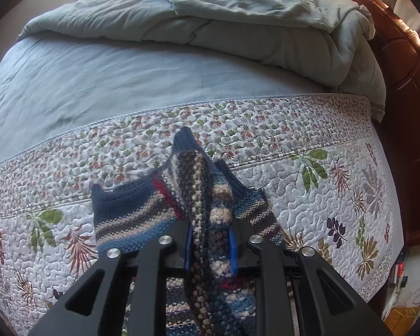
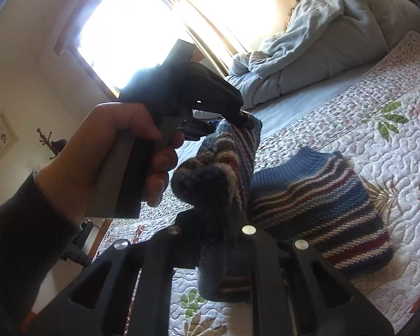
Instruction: Fold small clothes
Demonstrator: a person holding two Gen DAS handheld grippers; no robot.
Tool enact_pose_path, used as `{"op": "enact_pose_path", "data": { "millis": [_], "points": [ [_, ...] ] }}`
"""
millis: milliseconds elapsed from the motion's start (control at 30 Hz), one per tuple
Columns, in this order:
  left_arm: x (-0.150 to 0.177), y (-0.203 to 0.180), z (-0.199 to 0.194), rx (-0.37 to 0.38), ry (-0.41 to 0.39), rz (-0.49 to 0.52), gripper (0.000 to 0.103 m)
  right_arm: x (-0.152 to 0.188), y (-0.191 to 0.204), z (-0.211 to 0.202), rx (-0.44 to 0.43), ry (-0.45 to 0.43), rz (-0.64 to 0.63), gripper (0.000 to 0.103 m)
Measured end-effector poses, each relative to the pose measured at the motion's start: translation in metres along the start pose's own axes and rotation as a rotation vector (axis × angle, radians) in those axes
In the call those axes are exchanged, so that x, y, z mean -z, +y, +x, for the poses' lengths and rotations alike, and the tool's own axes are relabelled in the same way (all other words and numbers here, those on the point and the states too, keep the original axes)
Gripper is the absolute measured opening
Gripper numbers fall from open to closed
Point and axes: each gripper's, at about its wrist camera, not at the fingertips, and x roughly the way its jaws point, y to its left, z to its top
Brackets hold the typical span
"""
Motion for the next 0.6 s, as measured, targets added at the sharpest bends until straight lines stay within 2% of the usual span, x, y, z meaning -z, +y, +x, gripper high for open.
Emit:
{"op": "enact_pose_path", "data": {
  "millis": [433, 600],
  "points": [
    [-0.004, -0.062, 0.050, -0.014, 0.045, 0.054, 0.019, -0.003, -0.066, -0.021, 0.051, 0.005, 0.128, 0.010],
    [-0.001, -0.075, 0.074, -0.034, 0.071, 0.060, 0.019, 0.003, -0.089, -0.020, 0.070, 0.036, 0.193, 0.010]
  ]
}}
